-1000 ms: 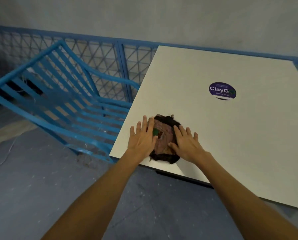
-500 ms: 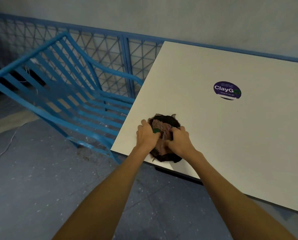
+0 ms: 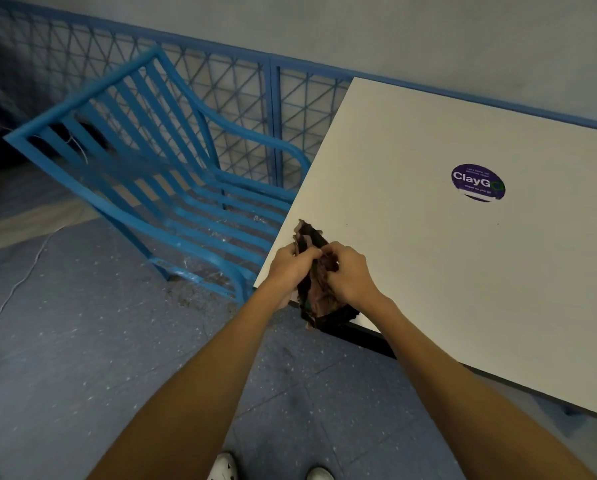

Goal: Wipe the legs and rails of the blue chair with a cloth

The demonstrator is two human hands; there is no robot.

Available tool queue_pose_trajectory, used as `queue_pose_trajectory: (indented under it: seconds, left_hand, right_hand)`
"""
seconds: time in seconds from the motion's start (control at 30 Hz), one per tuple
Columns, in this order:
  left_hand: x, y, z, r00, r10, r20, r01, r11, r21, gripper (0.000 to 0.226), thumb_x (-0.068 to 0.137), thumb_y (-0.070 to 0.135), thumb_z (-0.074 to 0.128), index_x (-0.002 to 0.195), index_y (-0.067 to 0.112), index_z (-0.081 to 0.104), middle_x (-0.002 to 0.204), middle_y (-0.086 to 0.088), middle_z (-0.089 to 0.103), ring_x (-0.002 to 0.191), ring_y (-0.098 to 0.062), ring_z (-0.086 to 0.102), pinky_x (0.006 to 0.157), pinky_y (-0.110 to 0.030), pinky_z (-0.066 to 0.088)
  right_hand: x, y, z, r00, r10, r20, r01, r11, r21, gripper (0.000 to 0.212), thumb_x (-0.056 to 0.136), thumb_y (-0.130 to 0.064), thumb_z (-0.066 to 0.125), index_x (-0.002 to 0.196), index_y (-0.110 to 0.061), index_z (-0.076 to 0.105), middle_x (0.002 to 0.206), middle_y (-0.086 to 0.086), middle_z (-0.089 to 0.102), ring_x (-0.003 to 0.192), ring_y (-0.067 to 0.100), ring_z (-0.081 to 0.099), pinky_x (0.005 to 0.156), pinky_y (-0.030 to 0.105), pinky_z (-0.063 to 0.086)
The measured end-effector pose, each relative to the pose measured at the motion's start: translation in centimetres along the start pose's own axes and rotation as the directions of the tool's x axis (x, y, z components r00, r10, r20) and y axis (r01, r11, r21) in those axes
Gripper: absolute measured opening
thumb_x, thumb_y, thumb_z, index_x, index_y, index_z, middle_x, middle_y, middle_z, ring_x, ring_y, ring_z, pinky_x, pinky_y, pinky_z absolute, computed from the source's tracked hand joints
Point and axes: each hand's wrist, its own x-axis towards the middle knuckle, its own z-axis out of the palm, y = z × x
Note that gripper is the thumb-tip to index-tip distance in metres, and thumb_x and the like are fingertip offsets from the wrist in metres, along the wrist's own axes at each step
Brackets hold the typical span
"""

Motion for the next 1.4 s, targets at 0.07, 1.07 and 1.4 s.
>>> queue_pose_trajectory:
  seconds: [0.07,1.07,1.4]
  left_hand:
    - [-0.3,0.3,-2.3,1.0,-0.013,-0.029,0.01,0.997,-0.079,0.007,0.087,0.025,0.061,0.092,0.019,0.061,0.087,-0.003,0.066,0.079,-0.016,0.063,0.061,-0.026,0.051]
    - [16.5,-11.0,-35.9,0.963,-0.236,0.127,0.257,0.948,-0.186,0.017,0.09,0.008,0.06,0.107,0.012,0.062,0.101,-0.013,0.068,0.086,-0.024,0.066,0.07,-0.034,0.056]
    - [18.5,-17.9,-34.6,0.926,-0.293,0.237,0.34,0.921,-0.189,0.031,0.087,-0.003,0.059,0.114,0.011,0.059,0.103,-0.012,0.069,0.092,-0.023,0.067,0.064,-0.03,0.059]
  right_hand:
    - [0.5,-1.6,0.8,0.999,-0.032,-0.011,0.033,0.999,0.018,0.033,0.087,-0.002,0.057,0.119,-0.006,0.061,0.116,0.015,0.064,0.106,0.028,0.059,0.083,0.021,0.04]
    - [11.0,-16.4,35.4,0.933,0.279,0.227,-0.272,0.96,-0.063,0.099,0.061,-0.079,0.061,0.139,-0.062,0.001,0.142,0.005,0.034,0.13,0.035,0.03,0.107,0.055,0.027]
    - [10.3,-9.8,40.5,0.915,0.309,0.26,-0.305,0.951,-0.056,0.102,0.06,-0.074,0.066,0.138,-0.061,0.002,0.13,0.006,0.039,0.125,0.032,0.038,0.103,0.054,0.035]
